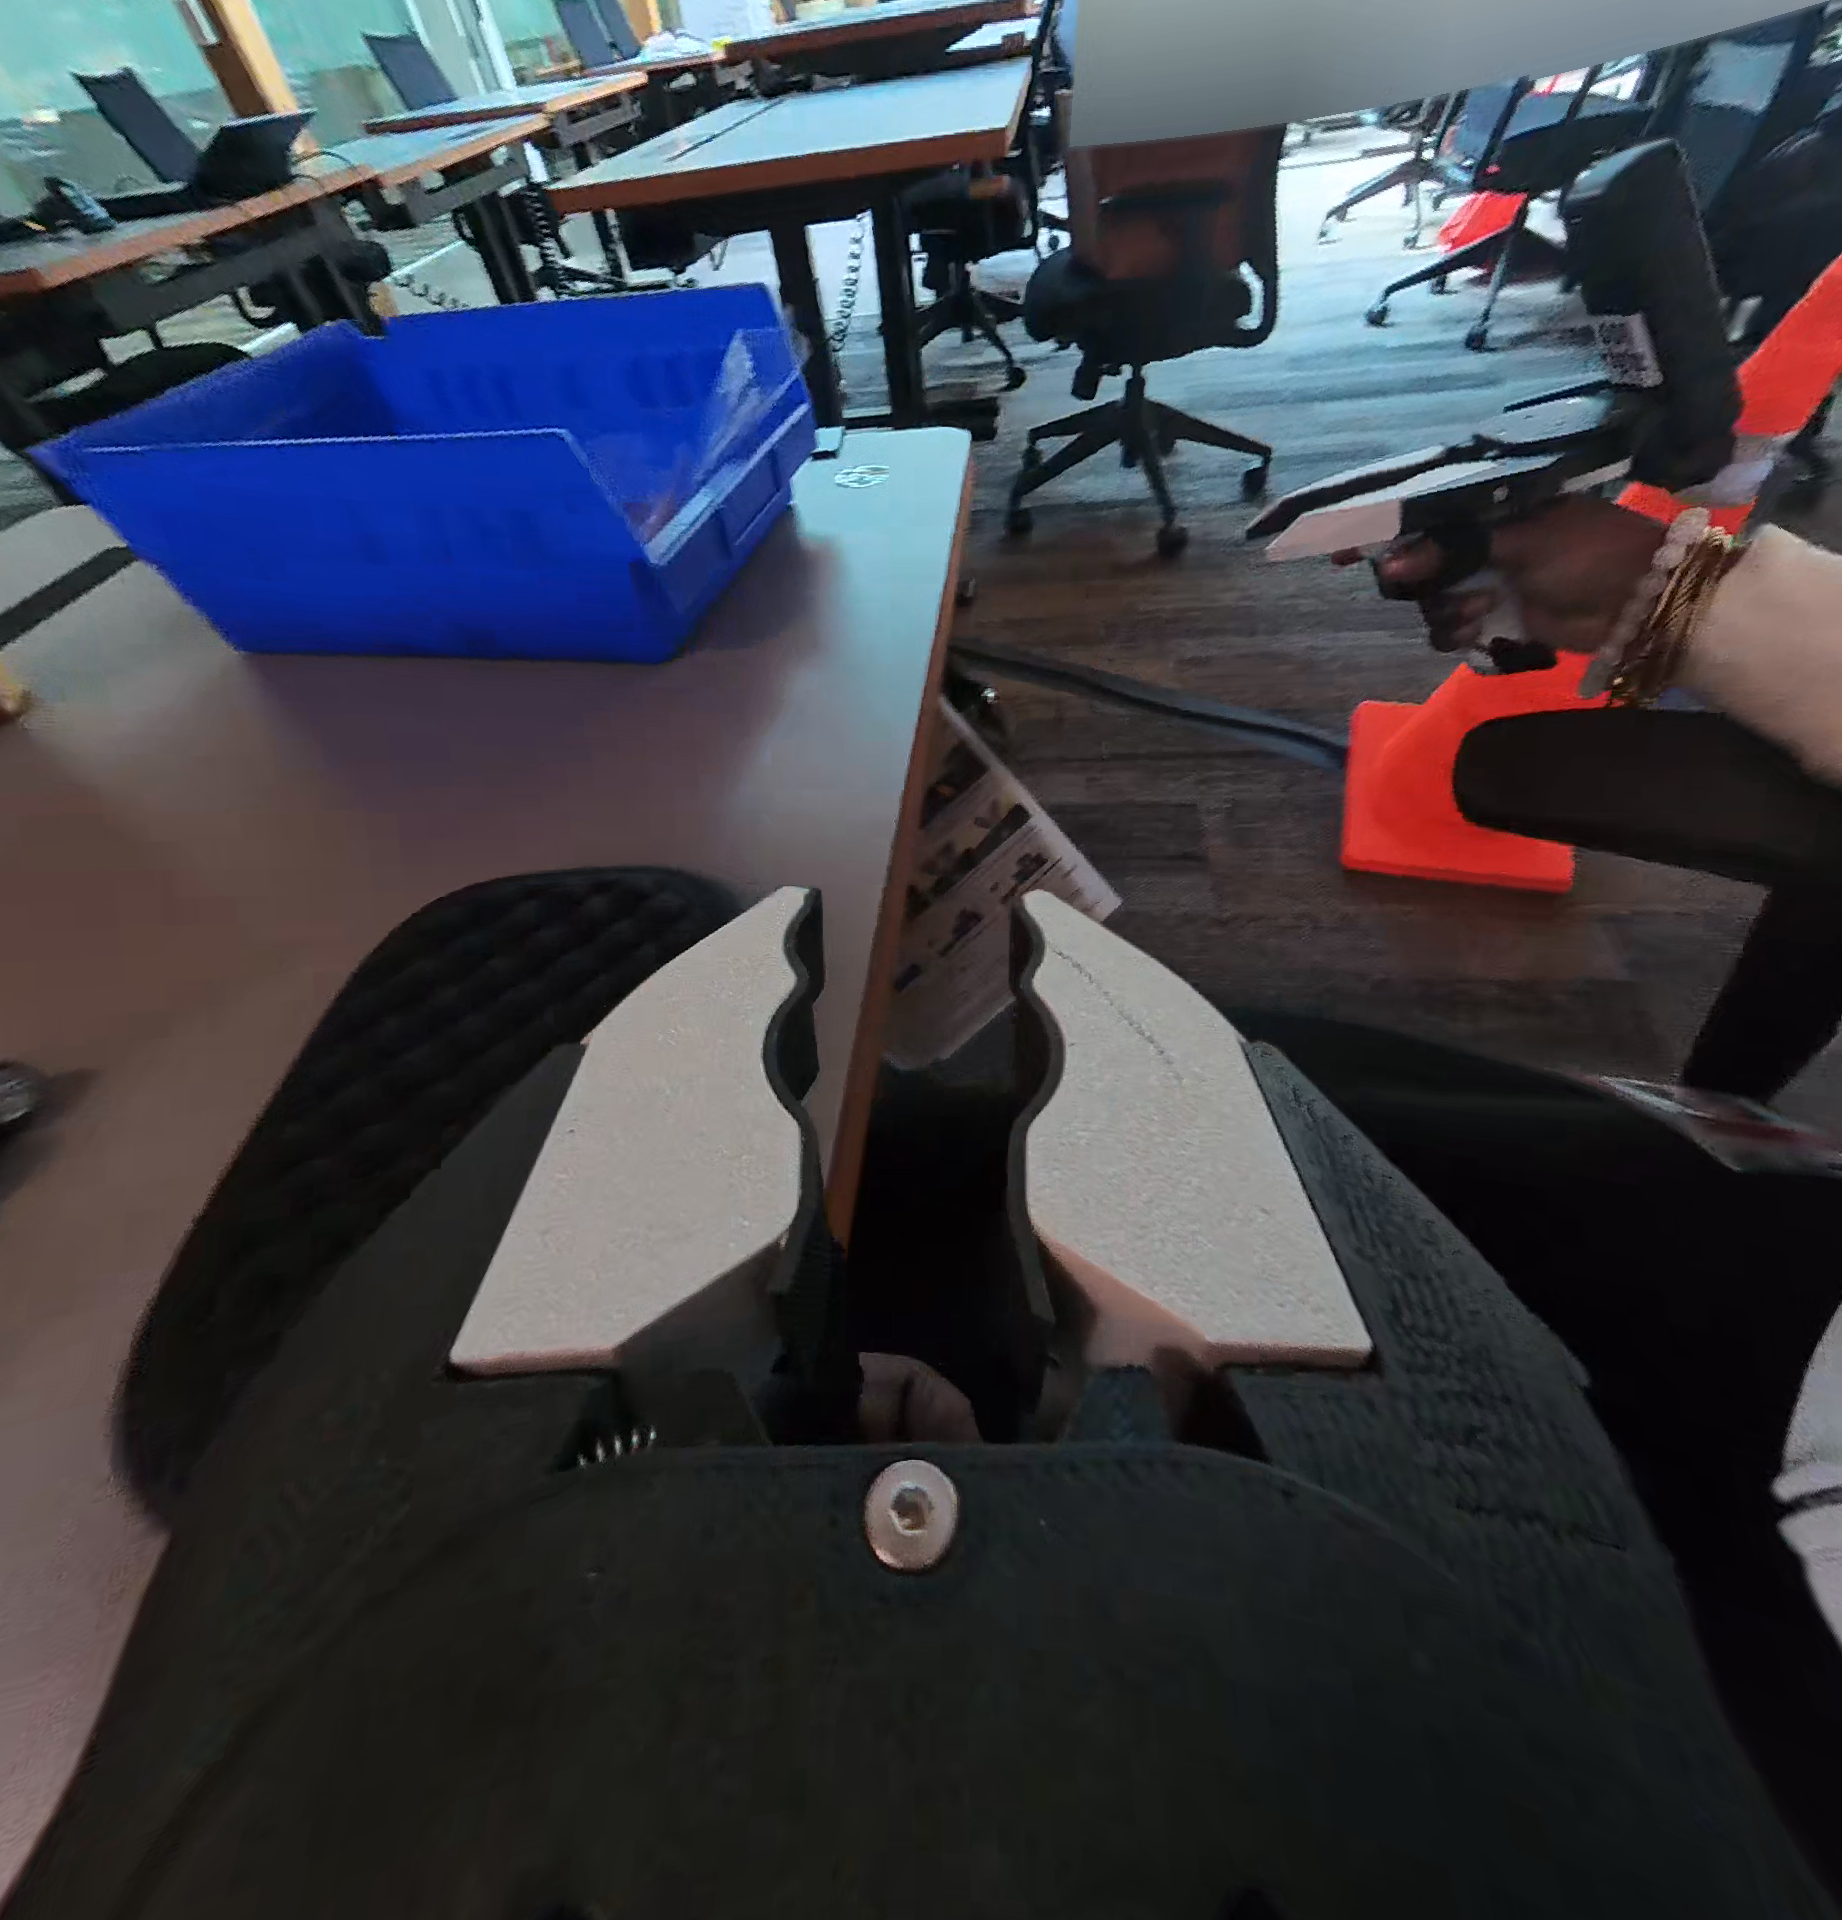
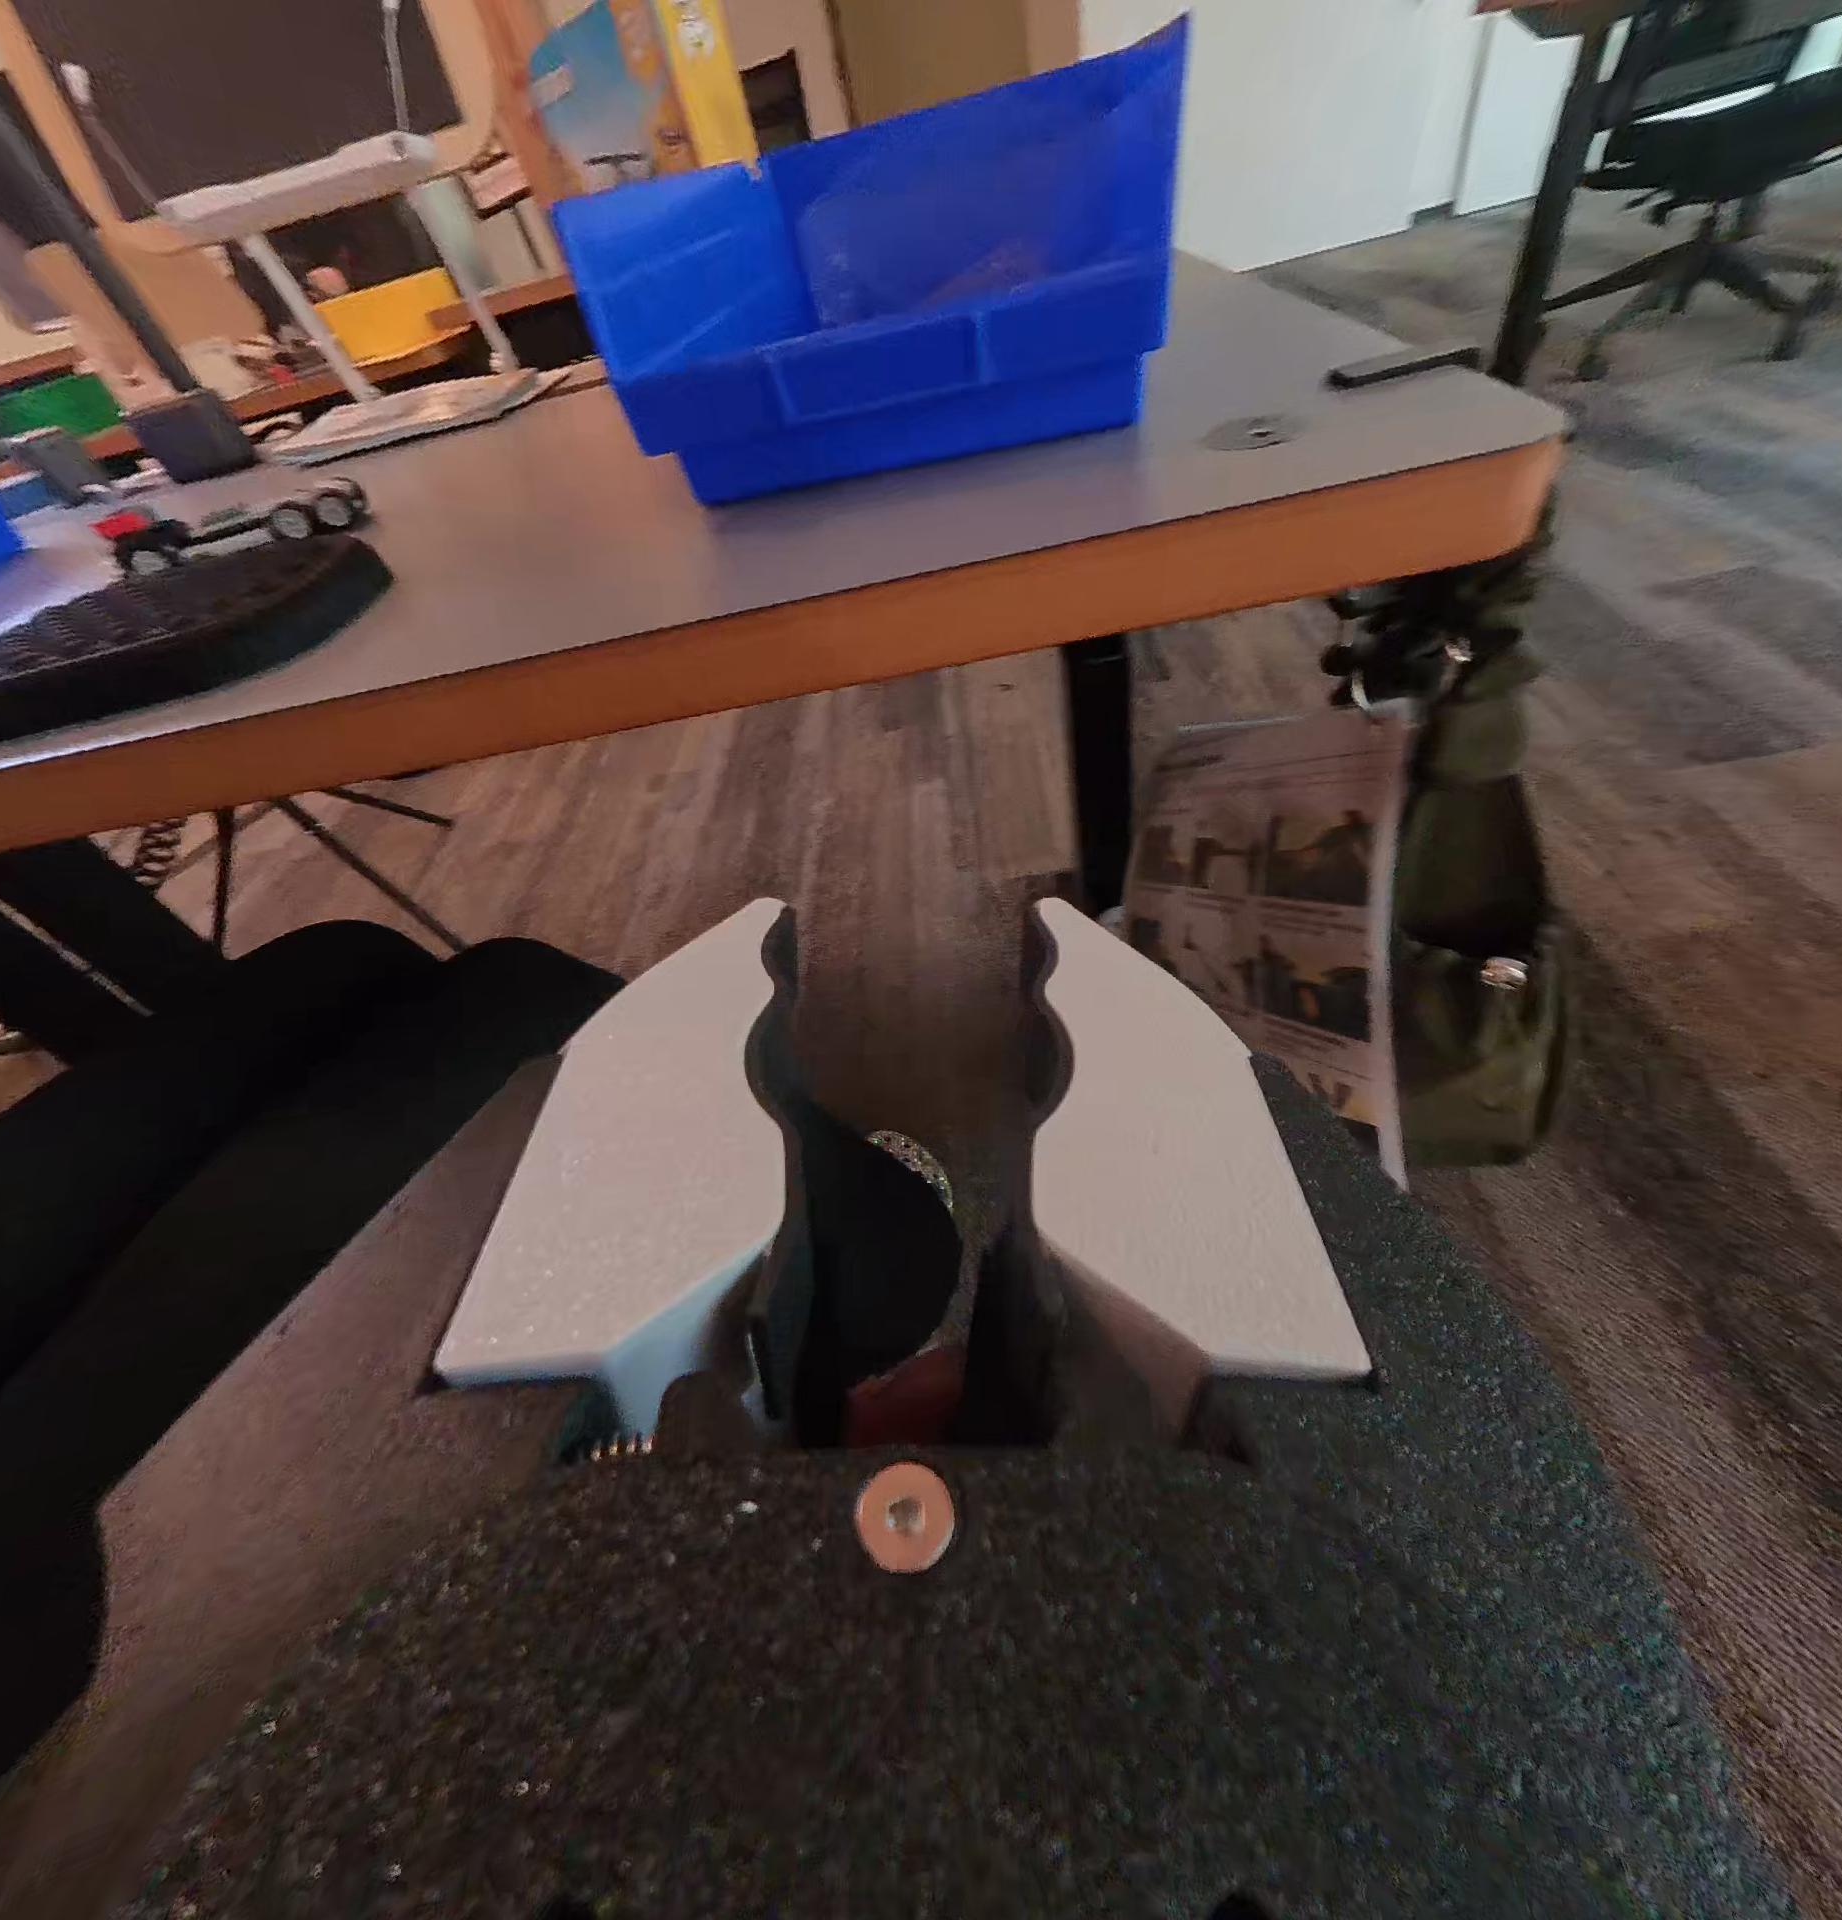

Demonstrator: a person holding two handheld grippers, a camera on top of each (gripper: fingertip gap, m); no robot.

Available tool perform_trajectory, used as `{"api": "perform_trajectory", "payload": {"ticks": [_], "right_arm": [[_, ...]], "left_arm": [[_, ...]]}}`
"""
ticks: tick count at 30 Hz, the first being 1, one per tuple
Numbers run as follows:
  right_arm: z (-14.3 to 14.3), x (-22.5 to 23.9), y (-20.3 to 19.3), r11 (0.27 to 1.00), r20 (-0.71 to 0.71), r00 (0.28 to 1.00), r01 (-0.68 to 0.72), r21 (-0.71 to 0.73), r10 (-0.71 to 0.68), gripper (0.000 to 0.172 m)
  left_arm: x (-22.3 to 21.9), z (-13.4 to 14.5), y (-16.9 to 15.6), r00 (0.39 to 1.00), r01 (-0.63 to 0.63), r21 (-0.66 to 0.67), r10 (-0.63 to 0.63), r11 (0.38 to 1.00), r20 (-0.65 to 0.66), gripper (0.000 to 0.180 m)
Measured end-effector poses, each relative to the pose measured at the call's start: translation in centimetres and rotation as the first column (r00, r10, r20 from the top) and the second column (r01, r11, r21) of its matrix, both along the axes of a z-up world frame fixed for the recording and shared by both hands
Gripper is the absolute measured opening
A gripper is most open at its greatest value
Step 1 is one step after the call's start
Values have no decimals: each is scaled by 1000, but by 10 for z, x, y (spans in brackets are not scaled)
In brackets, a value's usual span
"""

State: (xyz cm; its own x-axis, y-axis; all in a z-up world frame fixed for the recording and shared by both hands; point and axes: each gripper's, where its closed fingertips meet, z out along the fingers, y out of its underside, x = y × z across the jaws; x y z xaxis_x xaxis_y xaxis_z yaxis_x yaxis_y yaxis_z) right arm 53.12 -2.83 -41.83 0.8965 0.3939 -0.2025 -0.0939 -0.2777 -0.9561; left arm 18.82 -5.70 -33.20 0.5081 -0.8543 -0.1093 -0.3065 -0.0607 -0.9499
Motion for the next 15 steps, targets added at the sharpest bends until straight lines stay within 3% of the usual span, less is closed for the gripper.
{"api": "perform_trajectory", "payload": {"ticks": [4,15], "right_arm": [[-11,22,-13,994,-3,996,92,-62,-92,43],[-40,72,-57,927,212,931,335,-171,-297,45]], "left_arm": [[32,-19,7,999,38,-77,-41,996,-30,35],[97,-69,38,977,83,-193,-118,978,-177,50]]}}
